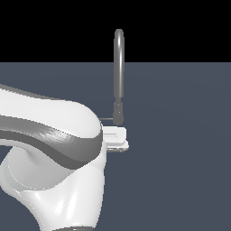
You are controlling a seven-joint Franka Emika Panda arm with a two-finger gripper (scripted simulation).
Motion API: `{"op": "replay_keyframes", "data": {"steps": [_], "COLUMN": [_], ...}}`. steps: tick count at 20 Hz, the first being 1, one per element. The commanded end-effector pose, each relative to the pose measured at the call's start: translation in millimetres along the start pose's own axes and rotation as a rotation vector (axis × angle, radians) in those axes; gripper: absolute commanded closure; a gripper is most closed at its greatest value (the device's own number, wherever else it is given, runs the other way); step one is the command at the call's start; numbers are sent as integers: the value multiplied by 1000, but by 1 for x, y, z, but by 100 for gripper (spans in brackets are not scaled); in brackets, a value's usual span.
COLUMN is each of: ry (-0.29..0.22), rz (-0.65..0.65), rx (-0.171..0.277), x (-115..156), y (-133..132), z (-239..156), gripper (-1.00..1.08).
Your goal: Turn on the faucet by rotating a designated handle.
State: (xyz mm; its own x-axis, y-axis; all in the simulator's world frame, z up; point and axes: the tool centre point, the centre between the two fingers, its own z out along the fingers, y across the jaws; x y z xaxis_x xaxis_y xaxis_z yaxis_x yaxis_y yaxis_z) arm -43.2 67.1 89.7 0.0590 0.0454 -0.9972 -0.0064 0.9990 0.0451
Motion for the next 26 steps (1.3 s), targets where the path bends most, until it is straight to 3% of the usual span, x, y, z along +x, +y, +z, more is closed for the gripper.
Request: {"op": "replay_keyframes", "data": {"steps": [1,10,22,26], "ry": [11,80,59,59], "rz": [-18,-45,-46,-46], "rx": [6,22,25,25], "x": [-1,22,18,4], "y": [-6,-24,-33,-28], "z": [-1,-11,-4,-3], "gripper": [108,108,108,108]}}
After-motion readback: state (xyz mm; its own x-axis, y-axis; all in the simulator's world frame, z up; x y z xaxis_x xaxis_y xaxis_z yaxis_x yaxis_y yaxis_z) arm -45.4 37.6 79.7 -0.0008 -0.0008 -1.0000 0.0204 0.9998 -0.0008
